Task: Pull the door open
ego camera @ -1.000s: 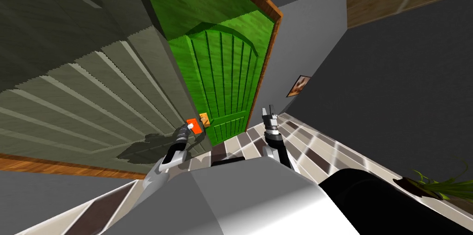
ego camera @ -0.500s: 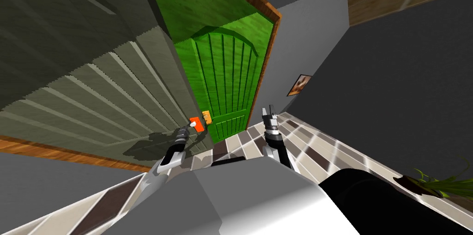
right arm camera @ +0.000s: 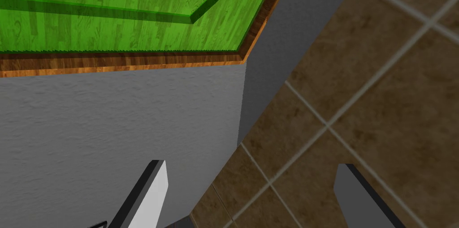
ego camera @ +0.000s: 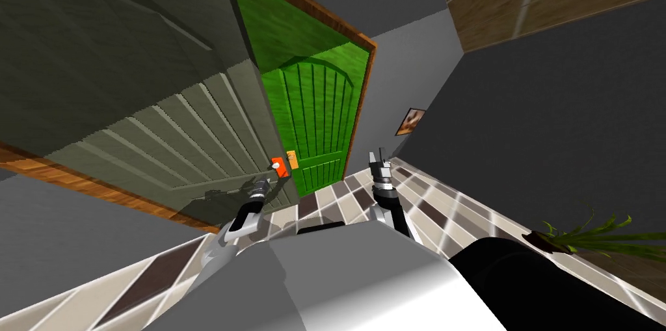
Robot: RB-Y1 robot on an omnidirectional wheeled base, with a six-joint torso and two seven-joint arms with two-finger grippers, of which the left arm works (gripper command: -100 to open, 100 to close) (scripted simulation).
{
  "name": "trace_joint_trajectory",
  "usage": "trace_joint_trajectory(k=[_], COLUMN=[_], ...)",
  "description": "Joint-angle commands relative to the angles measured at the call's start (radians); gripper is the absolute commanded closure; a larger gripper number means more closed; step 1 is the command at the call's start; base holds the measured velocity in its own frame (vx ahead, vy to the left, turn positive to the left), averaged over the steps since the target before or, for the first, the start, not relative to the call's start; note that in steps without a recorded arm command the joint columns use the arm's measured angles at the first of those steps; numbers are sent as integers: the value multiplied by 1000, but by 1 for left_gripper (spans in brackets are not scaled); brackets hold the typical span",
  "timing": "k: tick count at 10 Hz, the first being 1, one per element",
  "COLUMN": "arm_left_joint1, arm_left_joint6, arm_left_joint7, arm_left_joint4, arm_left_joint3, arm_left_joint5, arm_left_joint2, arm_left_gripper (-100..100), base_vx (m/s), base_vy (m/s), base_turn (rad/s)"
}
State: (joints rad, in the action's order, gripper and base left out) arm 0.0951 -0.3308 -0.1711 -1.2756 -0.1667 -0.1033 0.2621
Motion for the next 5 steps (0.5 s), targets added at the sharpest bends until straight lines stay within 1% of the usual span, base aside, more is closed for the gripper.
trace_joint_trajectory(k=[1, 2, 3, 4, 5], arm_left_joint1=[3, 2, 18, 21, 21], arm_left_joint6=[3, 5, 2, -1, -3], arm_left_joint7=[-5, -1, 4, 7, 9], arm_left_joint4=[-11, -12, 11, 22, 27], arm_left_joint3=[12, 7, -20, -32, -36], arm_left_joint5=[1, 1, -2, -2, -2], arm_left_joint2=[0, -3, 4, 6, 5], arm_left_gripper=[-100, -100, -100, -100, -100], base_vx=[-172, -77, 4, 65, 139], base_vy=[-40, -20, 107, 177, 129], base_turn=[-49, -10, 188, 158, 10])
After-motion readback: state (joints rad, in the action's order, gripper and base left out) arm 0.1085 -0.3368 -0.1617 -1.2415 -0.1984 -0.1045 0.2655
